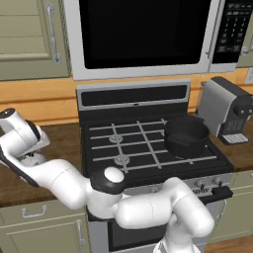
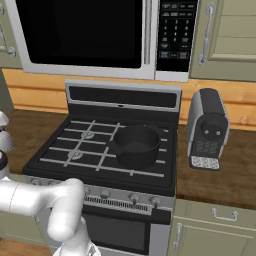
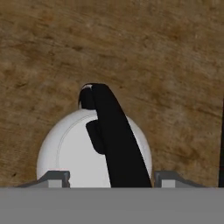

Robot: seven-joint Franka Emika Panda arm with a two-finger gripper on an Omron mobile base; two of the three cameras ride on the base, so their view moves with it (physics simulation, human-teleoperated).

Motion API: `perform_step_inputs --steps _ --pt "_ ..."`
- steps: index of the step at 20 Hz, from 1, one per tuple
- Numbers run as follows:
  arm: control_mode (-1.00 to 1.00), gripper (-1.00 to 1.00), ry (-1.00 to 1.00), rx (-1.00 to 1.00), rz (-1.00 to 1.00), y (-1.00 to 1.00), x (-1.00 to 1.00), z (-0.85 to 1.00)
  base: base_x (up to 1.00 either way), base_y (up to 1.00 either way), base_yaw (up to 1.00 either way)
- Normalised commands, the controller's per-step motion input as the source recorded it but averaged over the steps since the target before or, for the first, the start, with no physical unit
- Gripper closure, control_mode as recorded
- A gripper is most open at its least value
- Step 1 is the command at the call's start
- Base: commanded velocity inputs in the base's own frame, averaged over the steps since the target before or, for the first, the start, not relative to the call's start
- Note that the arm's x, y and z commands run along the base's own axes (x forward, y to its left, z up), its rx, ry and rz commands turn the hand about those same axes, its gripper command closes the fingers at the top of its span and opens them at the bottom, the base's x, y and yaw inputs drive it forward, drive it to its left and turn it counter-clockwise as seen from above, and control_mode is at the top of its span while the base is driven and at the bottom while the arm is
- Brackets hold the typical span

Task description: Pick the kettle from the counter and place it on a stove burner. Then turn the burner on.

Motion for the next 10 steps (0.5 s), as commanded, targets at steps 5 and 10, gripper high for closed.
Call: perform_step_inputs --steps 5,10 --pt "-1.0 1.0 -0.03 0.0 0.0 0.0 0.0 0.0 0.0 0.0 0.0" --pt "-1.0 1.0 -0.26 0.01 0.0 -0.34 -0.08 0.02 0.0 0.0 0.0"
